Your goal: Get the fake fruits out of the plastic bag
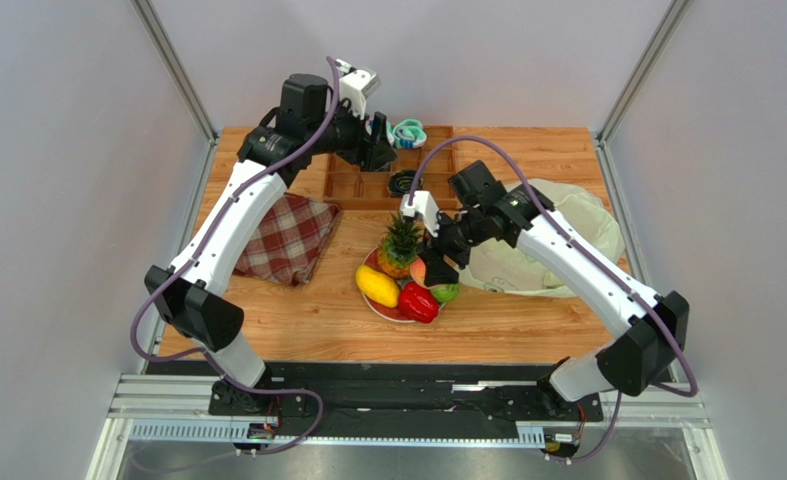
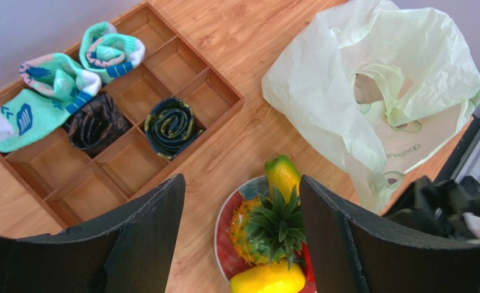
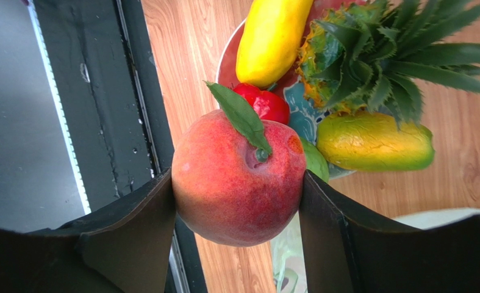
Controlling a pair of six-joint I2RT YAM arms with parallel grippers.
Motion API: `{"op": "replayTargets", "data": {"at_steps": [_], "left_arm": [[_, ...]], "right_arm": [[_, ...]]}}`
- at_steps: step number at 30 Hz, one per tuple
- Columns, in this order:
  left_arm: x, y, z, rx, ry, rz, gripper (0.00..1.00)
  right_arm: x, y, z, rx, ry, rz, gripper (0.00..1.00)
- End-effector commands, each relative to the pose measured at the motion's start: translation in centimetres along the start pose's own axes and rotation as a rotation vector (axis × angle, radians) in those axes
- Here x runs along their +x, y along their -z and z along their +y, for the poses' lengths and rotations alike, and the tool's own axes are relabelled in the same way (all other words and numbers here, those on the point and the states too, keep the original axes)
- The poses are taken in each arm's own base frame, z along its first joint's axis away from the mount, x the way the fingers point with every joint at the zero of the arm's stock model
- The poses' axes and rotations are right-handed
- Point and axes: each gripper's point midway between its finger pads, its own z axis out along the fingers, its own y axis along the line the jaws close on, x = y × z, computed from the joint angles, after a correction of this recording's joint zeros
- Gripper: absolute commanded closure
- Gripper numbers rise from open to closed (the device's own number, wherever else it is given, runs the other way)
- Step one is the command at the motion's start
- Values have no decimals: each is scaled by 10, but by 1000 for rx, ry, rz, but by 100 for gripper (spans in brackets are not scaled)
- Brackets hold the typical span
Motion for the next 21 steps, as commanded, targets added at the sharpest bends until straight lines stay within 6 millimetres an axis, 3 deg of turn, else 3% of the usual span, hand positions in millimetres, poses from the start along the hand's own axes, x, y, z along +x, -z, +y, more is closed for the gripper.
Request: {"op": "replayTargets", "data": {"at_steps": [1,6,11,14,15,16,18,21], "left_arm": [[13,11,-4,3,-22,23,23],[22,13,-9,28,-12,32,23],[25,12,-12,45,-3,38,24],[24,11,-13,52,-4,35,24],[25,11,-14,58,-2,36,24],[25,11,-14,61,-1,36,24],[26,9,-15,69,3,39,24],[28,5,-17,86,13,43,25]], "right_arm": [[-1,-23,-29,74,5,18,61],[18,-47,-37,47,-56,88,58],[25,-62,-36,44,-22,117,53],[28,-67,-38,61,-28,136,40],[28,-67,-38,68,-41,135,31],[28,-66,-39,74,-45,135,15],[27,-63,-40,90,-49,135,4],[29,-55,-40,117,-52,147,2]]}}
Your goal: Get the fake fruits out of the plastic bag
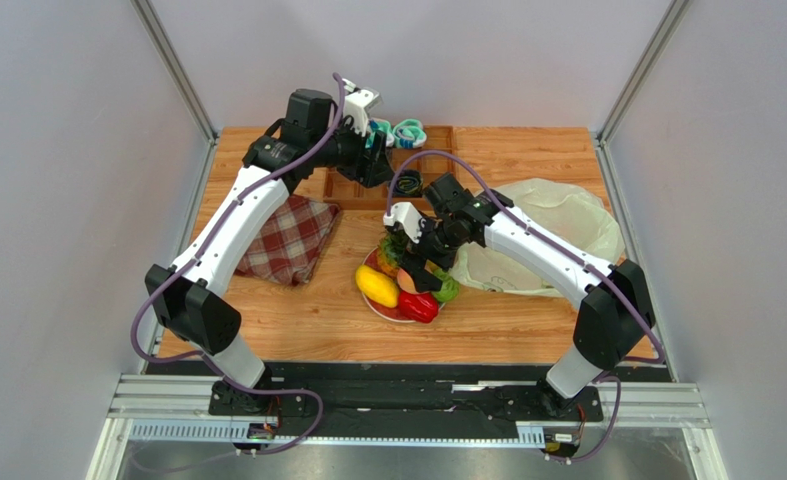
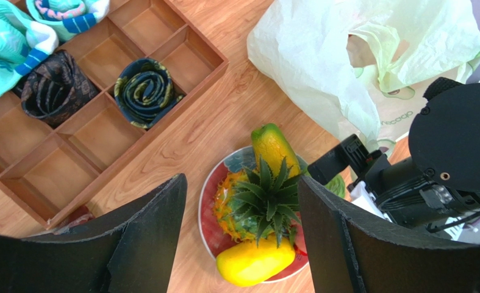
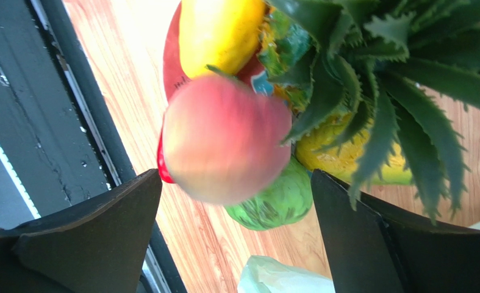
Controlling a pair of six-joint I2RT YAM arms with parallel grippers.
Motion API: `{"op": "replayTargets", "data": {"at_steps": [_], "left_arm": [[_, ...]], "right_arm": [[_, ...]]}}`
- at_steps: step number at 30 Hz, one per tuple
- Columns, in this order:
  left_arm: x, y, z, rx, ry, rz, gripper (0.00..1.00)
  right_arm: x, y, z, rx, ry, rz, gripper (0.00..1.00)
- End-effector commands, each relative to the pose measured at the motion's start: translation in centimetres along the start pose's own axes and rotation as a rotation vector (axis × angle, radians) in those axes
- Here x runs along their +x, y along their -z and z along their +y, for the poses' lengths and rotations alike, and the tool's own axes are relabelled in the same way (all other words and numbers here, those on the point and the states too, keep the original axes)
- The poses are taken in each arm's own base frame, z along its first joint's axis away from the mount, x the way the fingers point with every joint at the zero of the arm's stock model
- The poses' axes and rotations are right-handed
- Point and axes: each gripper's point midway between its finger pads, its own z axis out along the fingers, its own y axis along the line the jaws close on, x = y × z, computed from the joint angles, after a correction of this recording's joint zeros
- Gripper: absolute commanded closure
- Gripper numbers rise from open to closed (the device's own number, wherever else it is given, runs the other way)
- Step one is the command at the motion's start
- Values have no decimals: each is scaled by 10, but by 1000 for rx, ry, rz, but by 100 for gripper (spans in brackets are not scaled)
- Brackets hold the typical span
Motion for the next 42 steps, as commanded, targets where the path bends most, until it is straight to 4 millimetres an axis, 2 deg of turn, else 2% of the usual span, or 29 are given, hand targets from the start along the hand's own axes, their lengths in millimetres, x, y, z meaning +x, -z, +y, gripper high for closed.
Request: {"op": "replayTargets", "data": {"at_steps": [1,3,5,6,8,9,12,14,16,17,18,19,20,21,22,23,25,26,29,31,32,35,38,39,41,42], "left_arm": [[-15,8,-11,42,-22,-51,24],[-15,6,-12,54,-17,-49,25],[-10,2,-13,66,-8,-37,25],[-9,1,-13,71,-5,-34,25],[0,-5,-13,89,13,-17,25],[2,-6,-15,100,17,-12,25],[12,-15,-16,127,46,11,25],[25,-22,-14,134,63,45,25],[39,-26,-9,120,78,83,26],[57,-27,-7,114,99,128,27],[68,-27,-6,108,106,150,28],[73,-20,-7,97,110,150,28],[94,-22,-4,79,136,179,28],[99,-19,-5,73,149,178,28],[98,-11,-9,70,148,161,28],[107,-10,-8,60,160,168,27],[108,-3,-11,50,168,159,27],[113,-2,-10,40,169,167,27],[118,3,-9,29,141,183,28],[116,6,-9,25,120,177,28],[117,8,-8,19,116,177,28],[121,10,-9,18,107,180,28],[111,11,-16,57,90,148,28],[107,11,-19,78,82,136,28],[87,13,-31,148,59,95,28],[82,10,-33,171,59,93,28]], "right_arm": [[-5,15,-7,77,6,-21,2],[0,25,-2,74,2,-7,1],[-7,48,6,78,18,-43,0],[-3,58,16,48,8,-41,0],[-10,87,29,59,31,-93,0],[-6,103,37,70,32,-104,0],[9,124,35,147,-17,-109,0],[21,127,28,189,-78,-105,0],[39,126,8,245,-152,-90,0],[45,126,2,256,-184,-80,0],[58,126,-13,298,-243,-51,0],[64,126,-22,326,-267,-37,0],[72,125,-29,348,-286,-22,0],[81,124,-41,370,-296,-13,2],[94,116,-43,367,-313,24,3],[101,111,-48,381,-320,39,7],[121,101,-55,379,-374,81,13],[124,98,-59,375,-394,69,21],[138,94,-73,367,-458,69,34],[144,96,-83,362,-487,62,37],[140,101,-87,368,-487,45,37],[136,110,-85,313,-485,14,35],[135,121,-91,337,-469,-3,35],[145,123,-96,377,-479,31,35],[153,125,-106,430,-479,53,36],[166,126,-111,463,-500,80,37]]}}
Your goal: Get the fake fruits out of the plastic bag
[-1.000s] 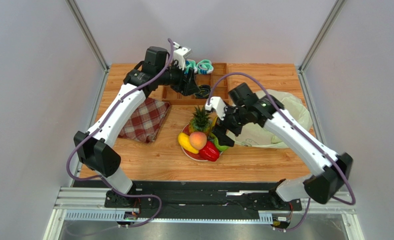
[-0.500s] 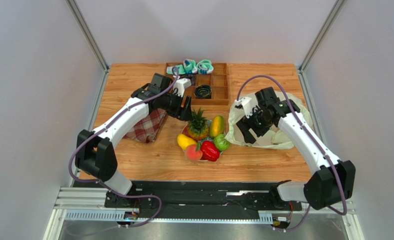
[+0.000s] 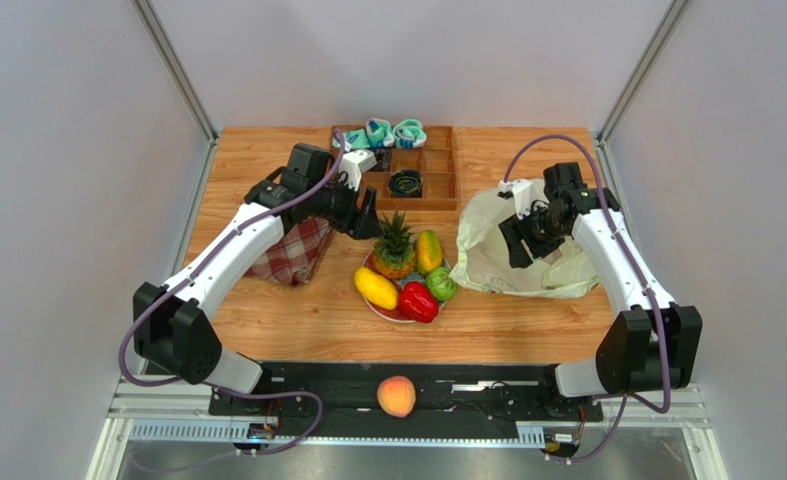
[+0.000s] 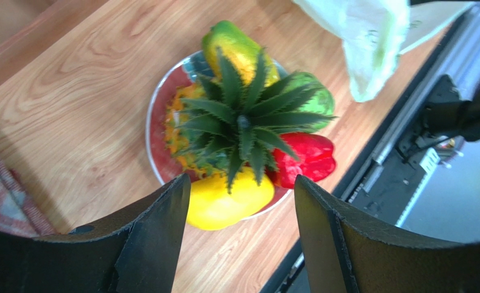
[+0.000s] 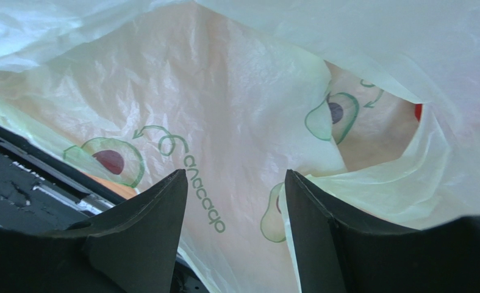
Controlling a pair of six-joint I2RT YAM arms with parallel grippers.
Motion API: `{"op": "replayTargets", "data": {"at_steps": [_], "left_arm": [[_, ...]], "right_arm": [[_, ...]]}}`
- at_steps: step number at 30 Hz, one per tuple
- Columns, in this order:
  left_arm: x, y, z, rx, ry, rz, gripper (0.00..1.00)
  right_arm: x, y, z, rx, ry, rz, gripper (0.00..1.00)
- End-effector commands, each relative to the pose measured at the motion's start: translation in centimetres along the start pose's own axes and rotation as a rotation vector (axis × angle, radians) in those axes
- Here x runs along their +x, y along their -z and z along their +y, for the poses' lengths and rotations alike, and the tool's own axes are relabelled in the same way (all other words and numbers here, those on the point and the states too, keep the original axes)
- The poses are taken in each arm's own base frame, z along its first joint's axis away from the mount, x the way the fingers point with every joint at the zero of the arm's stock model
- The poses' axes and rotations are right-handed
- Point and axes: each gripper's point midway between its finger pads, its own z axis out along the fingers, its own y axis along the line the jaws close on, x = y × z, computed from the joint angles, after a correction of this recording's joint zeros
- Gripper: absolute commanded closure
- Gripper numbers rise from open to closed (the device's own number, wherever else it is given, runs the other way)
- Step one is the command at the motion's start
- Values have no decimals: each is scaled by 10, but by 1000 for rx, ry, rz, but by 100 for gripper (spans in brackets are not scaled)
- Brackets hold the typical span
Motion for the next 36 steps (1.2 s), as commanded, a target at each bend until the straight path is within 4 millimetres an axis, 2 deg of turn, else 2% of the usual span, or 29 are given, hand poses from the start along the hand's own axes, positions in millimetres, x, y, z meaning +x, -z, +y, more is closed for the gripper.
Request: {"op": "replayTargets", "data": {"at_steps": [1,2,3,4,5,6,7,8,9,10,11,12,17,20,21,22,23,24,25,26,27,28,29,30,31,33,35,36], "left_arm": [[-53,16,-34,145,-115,-127,28],[-61,15,-41,165,-123,-138,27],[-67,7,-44,183,-102,-127,26],[-85,10,-52,194,-123,-157,17],[-89,2,-64,208,-132,-148,13],[-89,-14,-64,210,-108,-117,12],[-101,-17,-71,206,-122,-134,12],[-99,-28,-85,222,-133,-115,10],[-94,-48,-85,211,-111,-80,9],[-98,-54,-87,172,-114,-72,9],[-91,-65,-99,182,-122,-42,9],[-83,-80,-100,181,-97,-8,9],[-52,-111,-113,157,-79,86,9],[-40,-127,-117,178,-72,131,8],[-33,-138,-113,170,-64,155,9],[-35,-141,-117,186,-68,155,12],[-36,-144,-120,211,-72,157,27],[-37,-148,-121,225,-71,157,37],[-49,-146,-129,253,-88,127,47],[-57,-143,-133,273,-116,104,75],[-66,-136,-139,292,-138,78,92],[-80,-126,-151,336,-167,37,100],[-89,-118,-156,363,-179,11,100],[-100,-102,-166,405,-194,-25,100],[-109,-89,-180,488,-213,-56,100],[-123,-64,-192,544,-246,-106,100],[-125,-49,-201,581,-288,-121,100],[-125,-39,-205,593,-302,-130,100]], "right_arm": [[3,4,-34,137,20,-7,38],[2,1,-44,175,21,-15,38],[10,0,-57,223,3,16,38],[14,-3,-63,240,-10,31,37],[14,-5,-67,249,-23,36,36],[24,-5,-80,269,-82,55,35],[20,-1,-85,277,-127,39,33],[20,0,-86,267,-154,40,32],[19,0,-88,252,-185,32,32],[18,1,-88,245,-209,31,31],[16,3,-88,239,-215,30,31],[14,2,-87,225,-218,29,31],[6,-2,-84,189,-215,2,34],[5,-17,-92,196,-236,18,34],[9,-27,-99,212,-264,50,34],[9,-32,-104,224,-276,57,33],[10,-44,-113,238,-289,69,32],[12,-46,-124,283,-322,78,31],[7,-48,-134,310,-333,64,28],[1,-54,-150,347,-345,38,27],[-2,-53,-164,389,-364,28,27],[-20,-40,-186,464,-364,-21,26],[-23,-42,-196,485,-374,-17,26],[-27,-34,-210,536,-381,-23,25],[-40,-20,-224,586,-361,-51,24],[-47,0,-246,676,-350,-73,24],[-54,26,-255,727,-342,-111,23],[-50,37,-260,746,-357,-122,23]]}}
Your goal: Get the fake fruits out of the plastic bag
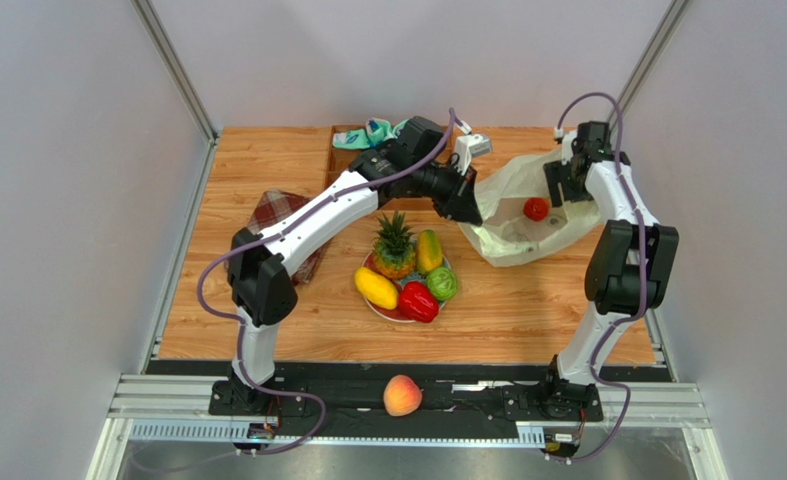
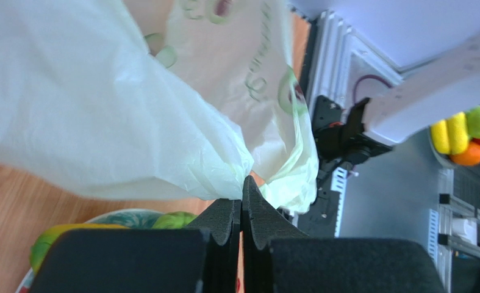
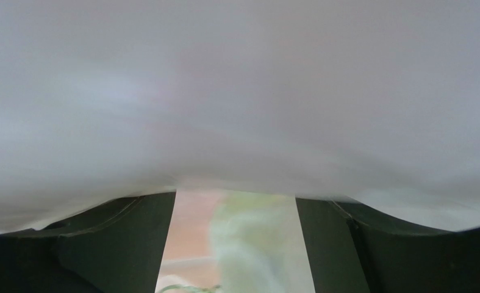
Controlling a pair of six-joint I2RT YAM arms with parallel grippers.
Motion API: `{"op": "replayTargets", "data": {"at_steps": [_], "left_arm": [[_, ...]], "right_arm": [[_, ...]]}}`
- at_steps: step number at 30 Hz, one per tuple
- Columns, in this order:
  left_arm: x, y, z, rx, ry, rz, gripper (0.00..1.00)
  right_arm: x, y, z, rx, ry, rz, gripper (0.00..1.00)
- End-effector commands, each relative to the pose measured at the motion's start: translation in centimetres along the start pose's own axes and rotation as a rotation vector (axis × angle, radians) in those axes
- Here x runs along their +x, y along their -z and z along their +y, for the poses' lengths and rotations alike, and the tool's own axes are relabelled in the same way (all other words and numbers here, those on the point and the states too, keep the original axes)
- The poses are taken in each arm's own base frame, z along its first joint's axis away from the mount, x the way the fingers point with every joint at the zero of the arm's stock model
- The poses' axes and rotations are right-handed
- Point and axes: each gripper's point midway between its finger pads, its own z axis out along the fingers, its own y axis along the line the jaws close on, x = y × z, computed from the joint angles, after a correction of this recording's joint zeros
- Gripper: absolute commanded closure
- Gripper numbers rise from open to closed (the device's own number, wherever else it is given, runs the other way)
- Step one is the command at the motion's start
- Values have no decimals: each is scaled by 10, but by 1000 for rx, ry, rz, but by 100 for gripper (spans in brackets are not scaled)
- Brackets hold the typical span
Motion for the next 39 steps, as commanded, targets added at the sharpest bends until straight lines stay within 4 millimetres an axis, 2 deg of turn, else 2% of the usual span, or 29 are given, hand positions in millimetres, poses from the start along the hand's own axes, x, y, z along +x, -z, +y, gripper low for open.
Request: {"op": "replayTargets", "data": {"at_steps": [1,3,5,6,7,8,9,10,12,13,14,16,17,18,20,21,22,24,26,27,28,29,30,34,39], "left_arm": [[-47,58,-75,172,-194,-138,100],[-40,60,-75,171,-194,-130,100],[-25,52,-64,155,-176,-94,100],[-19,50,-60,146,-165,-78,100],[-12,47,-59,150,-158,-62,100],[-9,46,-57,153,-175,-52,100],[0,44,-57,154,-167,-27,100],[4,43,-60,162,-190,-18,100],[14,42,-63,163,-204,4,100],[18,40,-65,167,-218,13,100],[21,38,-65,165,-215,22,100],[23,34,-61,158,-203,28,100],[23,29,-57,156,-194,33,100],[20,28,-57,157,-195,28,100],[18,25,-56,157,-195,23,100],[14,25,-56,151,-198,13,100],[12,25,-57,150,-191,10,100],[8,25,-58,155,-191,2,100],[7,25,-59,159,-188,2,100],[7,25,-58,156,-187,1,100],[7,25,-58,156,-186,1,100],[6,25,-59,156,-188,-1,100],[6,26,-59,154,-190,-3,100],[6,27,-61,164,-196,-2,100],[7,25,-62,180,-199,1,100]], "right_arm": [[-42,49,-68,212,-63,-177,23],[-21,54,-64,200,-59,-152,23],[0,61,-53,177,-63,-129,23],[27,50,-38,133,-66,-69,23],[41,52,-29,107,-75,-37,23],[50,63,-22,94,-98,-47,23],[67,62,-6,39,-99,-25,23],[72,82,2,12,-96,-60,23],[75,99,31,-101,-37,-115,22],[73,122,41,-131,-4,-179,22],[67,134,65,-229,74,-246,21],[66,152,86,-281,158,-350,21],[65,156,106,-319,220,-379,21],[64,157,111,-320,260,-396,23],[66,155,136,-373,339,-396,29],[68,151,140,-393,353,-381,37],[69,143,146,-417,361,-358,39],[67,134,150,-429,372,-347,43],[59,115,147,-387,383,-310,44],[56,108,143,-368,379,-296,43],[56,92,143,-361,375,-246,43],[44,90,133,-311,366,-238,42],[45,76,132,-298,358,-194,36],[22,61,115,-205,332,-198,23],[3,47,101,-128,332,-180,21]]}}
